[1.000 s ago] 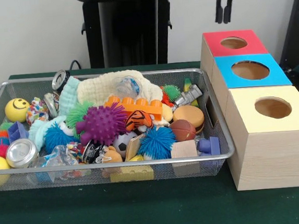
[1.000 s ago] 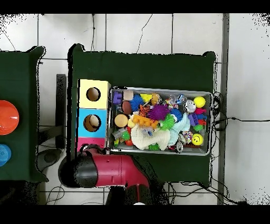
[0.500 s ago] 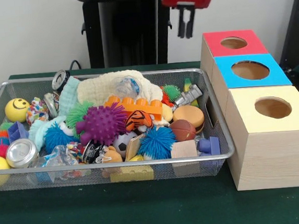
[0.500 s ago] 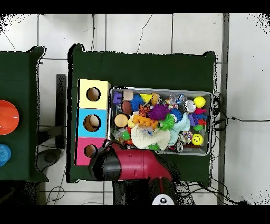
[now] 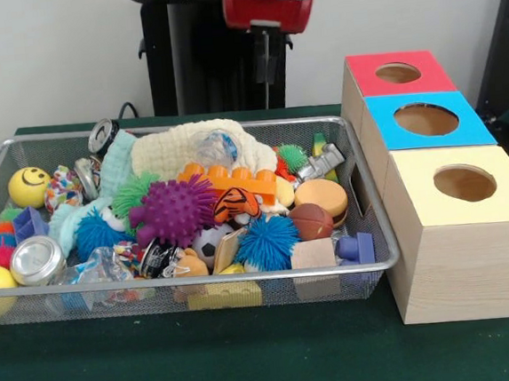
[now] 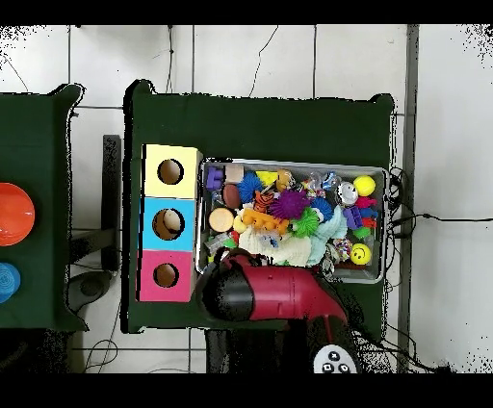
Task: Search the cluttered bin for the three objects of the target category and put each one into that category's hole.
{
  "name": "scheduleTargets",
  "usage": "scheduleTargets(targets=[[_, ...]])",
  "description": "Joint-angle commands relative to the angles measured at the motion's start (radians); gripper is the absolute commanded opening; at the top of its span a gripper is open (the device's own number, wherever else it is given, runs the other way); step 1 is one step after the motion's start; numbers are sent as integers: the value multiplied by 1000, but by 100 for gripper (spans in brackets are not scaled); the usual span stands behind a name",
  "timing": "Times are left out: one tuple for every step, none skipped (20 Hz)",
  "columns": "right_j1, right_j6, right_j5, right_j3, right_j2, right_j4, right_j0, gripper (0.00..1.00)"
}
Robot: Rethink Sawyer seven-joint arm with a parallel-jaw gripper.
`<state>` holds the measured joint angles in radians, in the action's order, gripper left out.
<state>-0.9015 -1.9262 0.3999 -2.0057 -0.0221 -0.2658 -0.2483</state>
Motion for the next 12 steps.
scheduleTargets(targets=[[84,48,-110,80,-108,-98,-72,0],[96,53,-122,82,-118,-107,-87,0],[106,56,-134,84,-127,-116,-99,0],[115,60,-144,84,-135,-124,-113,0],[123,61,-155,86,-141,-133,-123,0],[130,62,-165,84,-149,-142,-135,0],[137,60,-176,83,-155,-149,-144,0],[145,53,-186,82,-160,-157,-150,0],[157,43,-203,85,-159,-164,-150,0],[168,32,-221,88,-159,-172,-150,0],[187,20,-244,96,-157,-180,-149,0],[212,10,-271,105,-156,-190,-148,0]])
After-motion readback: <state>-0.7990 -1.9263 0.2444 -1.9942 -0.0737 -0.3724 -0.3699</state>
